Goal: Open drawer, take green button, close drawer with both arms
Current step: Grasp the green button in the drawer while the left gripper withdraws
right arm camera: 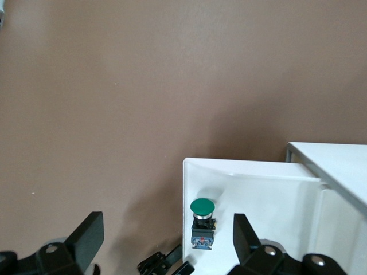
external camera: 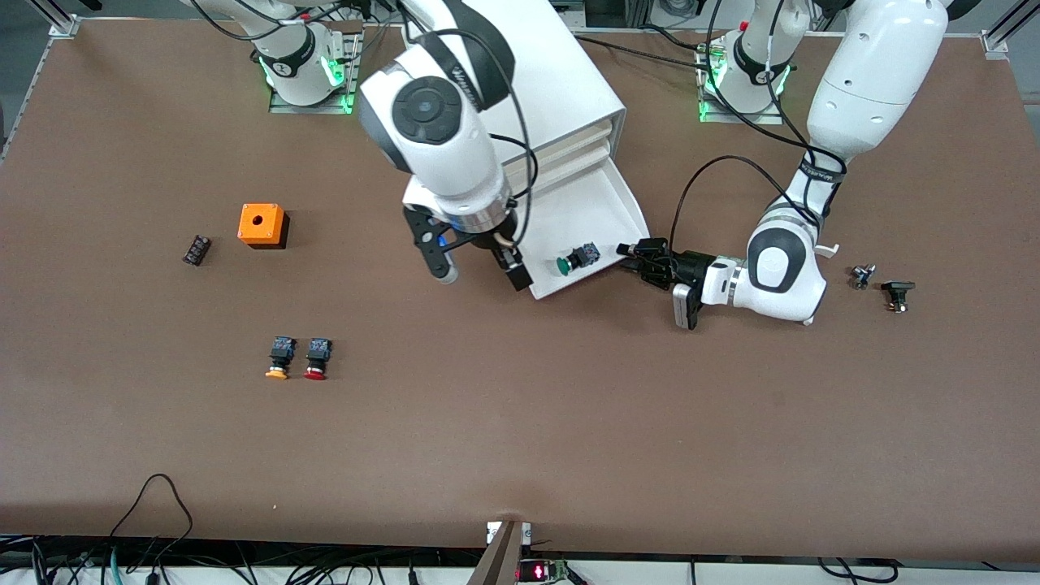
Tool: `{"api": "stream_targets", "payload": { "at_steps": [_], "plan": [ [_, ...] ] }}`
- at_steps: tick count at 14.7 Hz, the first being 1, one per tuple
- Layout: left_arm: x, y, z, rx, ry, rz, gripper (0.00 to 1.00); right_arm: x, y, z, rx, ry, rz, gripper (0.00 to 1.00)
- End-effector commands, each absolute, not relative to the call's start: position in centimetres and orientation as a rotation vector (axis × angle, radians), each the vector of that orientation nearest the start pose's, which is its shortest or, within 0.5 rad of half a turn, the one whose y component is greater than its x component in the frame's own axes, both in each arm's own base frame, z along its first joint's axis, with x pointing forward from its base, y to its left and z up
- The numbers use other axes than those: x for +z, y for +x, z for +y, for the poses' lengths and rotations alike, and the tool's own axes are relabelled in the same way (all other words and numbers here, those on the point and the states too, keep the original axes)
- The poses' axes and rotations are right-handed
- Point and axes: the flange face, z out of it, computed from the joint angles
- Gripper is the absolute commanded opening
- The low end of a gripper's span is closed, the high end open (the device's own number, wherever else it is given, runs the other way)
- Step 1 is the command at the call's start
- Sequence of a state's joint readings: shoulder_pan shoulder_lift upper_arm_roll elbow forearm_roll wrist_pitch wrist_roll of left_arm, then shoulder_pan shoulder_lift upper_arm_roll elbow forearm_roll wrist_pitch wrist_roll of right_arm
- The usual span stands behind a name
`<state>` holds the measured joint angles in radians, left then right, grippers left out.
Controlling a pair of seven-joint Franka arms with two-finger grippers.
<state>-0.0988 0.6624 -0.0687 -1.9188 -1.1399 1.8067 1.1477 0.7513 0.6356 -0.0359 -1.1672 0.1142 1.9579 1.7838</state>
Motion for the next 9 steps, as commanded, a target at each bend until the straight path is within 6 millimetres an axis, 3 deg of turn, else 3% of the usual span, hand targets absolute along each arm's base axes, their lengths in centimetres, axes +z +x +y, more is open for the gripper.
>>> {"api": "stream_targets", "payload": {
  "at_steps": [1,4,9],
  "plan": [
    [17.0,56.1,-15.5,-0.194,1.903,-0.539,1.00,40.3,54.1,54.4,-0.028,-2.530,1.551,1.00],
    [22.1,59.4,-14.1,-0.385,1.976,-0.531,1.00,37.0,52.4,56.8,-0.035,-2.534,1.570,1.00],
    [29.8,62.2,-13.0,-0.546,2.199,-0.506,1.00,31.8,51.1,60.8,-0.103,-2.496,1.603,1.00]
  ]
}}
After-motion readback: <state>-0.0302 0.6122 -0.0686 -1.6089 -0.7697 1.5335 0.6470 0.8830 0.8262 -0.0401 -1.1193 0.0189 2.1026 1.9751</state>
